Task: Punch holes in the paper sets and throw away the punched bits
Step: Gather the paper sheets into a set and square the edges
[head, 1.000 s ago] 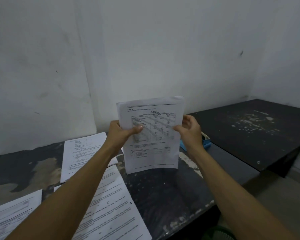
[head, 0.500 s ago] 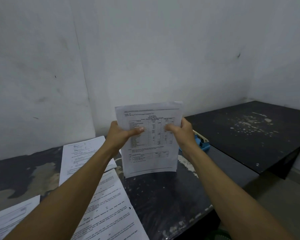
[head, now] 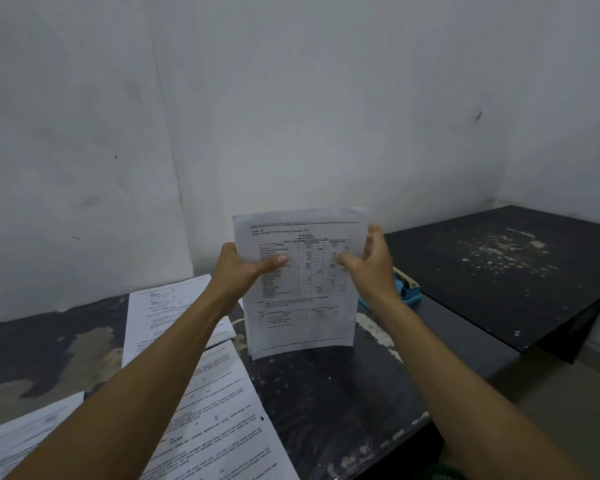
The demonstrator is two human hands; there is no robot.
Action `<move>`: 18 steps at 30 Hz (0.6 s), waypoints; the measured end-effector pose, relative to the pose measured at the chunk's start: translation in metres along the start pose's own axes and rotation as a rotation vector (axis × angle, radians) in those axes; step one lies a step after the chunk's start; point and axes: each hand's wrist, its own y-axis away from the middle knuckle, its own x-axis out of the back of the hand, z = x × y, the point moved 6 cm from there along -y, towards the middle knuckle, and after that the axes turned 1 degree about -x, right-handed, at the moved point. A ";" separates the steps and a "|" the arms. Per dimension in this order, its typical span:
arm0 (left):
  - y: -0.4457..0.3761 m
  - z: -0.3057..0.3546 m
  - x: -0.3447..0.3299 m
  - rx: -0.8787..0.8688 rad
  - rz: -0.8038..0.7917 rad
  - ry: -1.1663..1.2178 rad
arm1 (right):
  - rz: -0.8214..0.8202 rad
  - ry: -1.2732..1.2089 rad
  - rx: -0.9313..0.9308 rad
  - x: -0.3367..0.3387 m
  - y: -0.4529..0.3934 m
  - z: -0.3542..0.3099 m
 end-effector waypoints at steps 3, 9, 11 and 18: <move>0.000 0.001 0.000 0.004 -0.005 0.002 | 0.075 0.178 0.285 0.007 0.001 -0.032; 0.000 -0.002 0.002 0.023 0.009 -0.008 | 0.024 0.580 0.574 0.000 0.012 -0.059; 0.001 0.000 0.001 0.014 0.001 -0.019 | 0.041 0.559 0.560 0.002 0.014 -0.054; 0.001 0.001 0.002 0.023 0.015 -0.029 | 0.011 0.476 0.464 0.000 0.012 -0.047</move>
